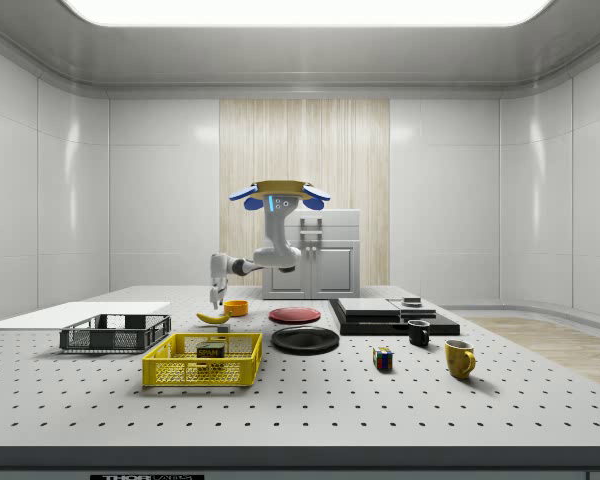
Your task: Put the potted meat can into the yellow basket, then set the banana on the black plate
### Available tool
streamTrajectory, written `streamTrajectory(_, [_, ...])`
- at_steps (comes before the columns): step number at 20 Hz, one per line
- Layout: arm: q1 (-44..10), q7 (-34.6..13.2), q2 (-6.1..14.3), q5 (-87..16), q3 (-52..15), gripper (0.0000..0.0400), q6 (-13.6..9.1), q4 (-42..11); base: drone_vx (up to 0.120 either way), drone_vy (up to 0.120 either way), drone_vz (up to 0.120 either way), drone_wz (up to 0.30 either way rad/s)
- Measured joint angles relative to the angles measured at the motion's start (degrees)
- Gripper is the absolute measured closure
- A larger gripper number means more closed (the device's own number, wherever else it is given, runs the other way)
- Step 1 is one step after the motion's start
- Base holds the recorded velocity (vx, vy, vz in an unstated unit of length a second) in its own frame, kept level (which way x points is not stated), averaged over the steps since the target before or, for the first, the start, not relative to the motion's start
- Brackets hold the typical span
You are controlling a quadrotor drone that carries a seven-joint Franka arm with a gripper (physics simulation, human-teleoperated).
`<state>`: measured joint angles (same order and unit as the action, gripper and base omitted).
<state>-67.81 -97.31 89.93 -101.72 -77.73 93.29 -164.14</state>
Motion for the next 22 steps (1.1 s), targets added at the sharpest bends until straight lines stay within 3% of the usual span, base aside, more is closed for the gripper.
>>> streamTrajectory(6, [-0.7, -0.1, 0.1, -4.2, 4.4, 0.0000, 1.5, 1.0, 0.000, 0.000, 0.000, 0.000])
streamTrajectory(10, [-1.1, -0.1, 0.0, -6.1, 6.5, 0.0000, 2.1, 1.5, 0.000, 0.000, -0.100, 0.000])
streamTrajectory(12, [-1.2, -0.1, -0.1, -6.7, 7.0, 0.0000, 2.3, 1.7, 0.000, -0.120, 0.000, 0.000])
streamTrajectory(22, [-4.3, -0.2, -1.6, -6.6, 6.8, 0.0000, 1.8, 4.9, 0.000, 0.000, 0.000, 0.000])
